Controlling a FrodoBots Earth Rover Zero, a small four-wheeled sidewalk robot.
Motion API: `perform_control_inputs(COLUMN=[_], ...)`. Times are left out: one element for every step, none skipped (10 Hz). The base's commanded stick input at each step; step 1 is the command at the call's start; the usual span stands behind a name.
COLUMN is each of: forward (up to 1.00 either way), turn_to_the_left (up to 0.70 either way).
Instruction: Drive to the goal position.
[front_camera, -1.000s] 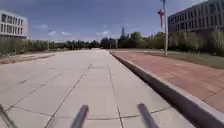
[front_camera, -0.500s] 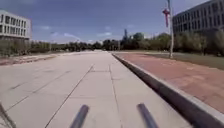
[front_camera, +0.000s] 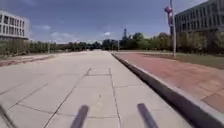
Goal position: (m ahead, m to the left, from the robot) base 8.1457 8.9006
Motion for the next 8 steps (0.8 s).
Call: perform_control_inputs(forward=[0.0,0.0,0.0,0.0,0.0,0.0,0.0,0.0], turn_to_the_left=[0.0,0.0,0.0,0.0,0.0,0.0,0.0,0.0])
